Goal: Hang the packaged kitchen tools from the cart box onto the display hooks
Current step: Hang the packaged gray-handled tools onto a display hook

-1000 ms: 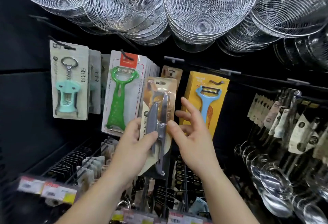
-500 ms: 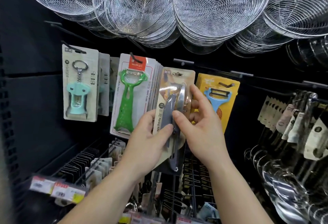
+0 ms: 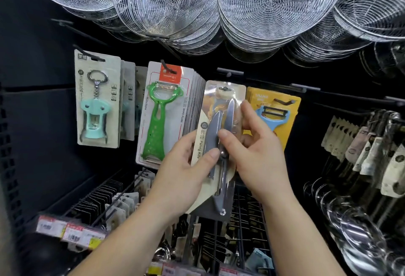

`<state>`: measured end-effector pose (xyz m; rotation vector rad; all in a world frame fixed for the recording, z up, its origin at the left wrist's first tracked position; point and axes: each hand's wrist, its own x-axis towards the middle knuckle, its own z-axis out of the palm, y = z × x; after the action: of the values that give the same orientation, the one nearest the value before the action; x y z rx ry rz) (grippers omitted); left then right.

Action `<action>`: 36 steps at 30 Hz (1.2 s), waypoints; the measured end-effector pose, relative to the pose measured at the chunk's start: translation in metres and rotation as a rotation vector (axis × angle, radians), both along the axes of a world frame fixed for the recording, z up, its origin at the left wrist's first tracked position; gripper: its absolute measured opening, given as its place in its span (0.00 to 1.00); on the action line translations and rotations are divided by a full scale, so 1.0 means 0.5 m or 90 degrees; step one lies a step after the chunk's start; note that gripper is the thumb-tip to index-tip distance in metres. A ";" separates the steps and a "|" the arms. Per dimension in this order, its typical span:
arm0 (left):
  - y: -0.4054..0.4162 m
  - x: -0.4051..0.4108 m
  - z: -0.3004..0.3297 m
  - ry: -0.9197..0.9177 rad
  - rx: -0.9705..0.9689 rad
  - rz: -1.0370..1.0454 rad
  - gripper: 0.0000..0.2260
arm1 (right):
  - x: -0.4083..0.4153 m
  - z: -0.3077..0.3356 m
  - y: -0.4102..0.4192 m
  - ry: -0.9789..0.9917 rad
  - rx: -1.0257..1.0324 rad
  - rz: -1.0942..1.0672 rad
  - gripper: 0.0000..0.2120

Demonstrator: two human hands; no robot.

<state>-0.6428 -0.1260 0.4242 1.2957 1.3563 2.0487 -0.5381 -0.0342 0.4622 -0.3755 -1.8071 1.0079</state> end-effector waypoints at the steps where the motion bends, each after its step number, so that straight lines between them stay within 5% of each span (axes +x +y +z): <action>1: 0.000 -0.001 -0.002 -0.002 0.003 -0.001 0.15 | -0.001 0.002 0.001 0.001 -0.006 -0.002 0.35; 10: 0.035 -0.041 -0.039 -0.001 -0.089 0.032 0.15 | -0.045 0.011 0.042 -0.057 0.037 -0.067 0.30; 16: 0.103 -0.064 -0.075 0.078 -0.215 0.096 0.47 | -0.120 -0.003 0.117 -0.101 0.083 -0.205 0.27; 21: 0.154 -0.063 -0.081 0.189 -0.284 0.110 0.38 | -0.157 0.009 0.144 -0.166 0.052 -0.258 0.27; 30: 0.212 -0.094 -0.103 0.214 -0.284 0.146 0.37 | -0.182 -0.016 0.162 -0.228 0.015 -0.222 0.39; 36: 0.209 -0.108 -0.161 0.217 -0.348 0.117 0.35 | -0.162 -0.098 0.143 -0.248 0.013 -0.220 0.34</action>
<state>-0.6968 -0.0217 0.3435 1.3317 2.0705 1.4264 -0.6192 0.0373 0.4132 -0.8876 -2.0013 0.7052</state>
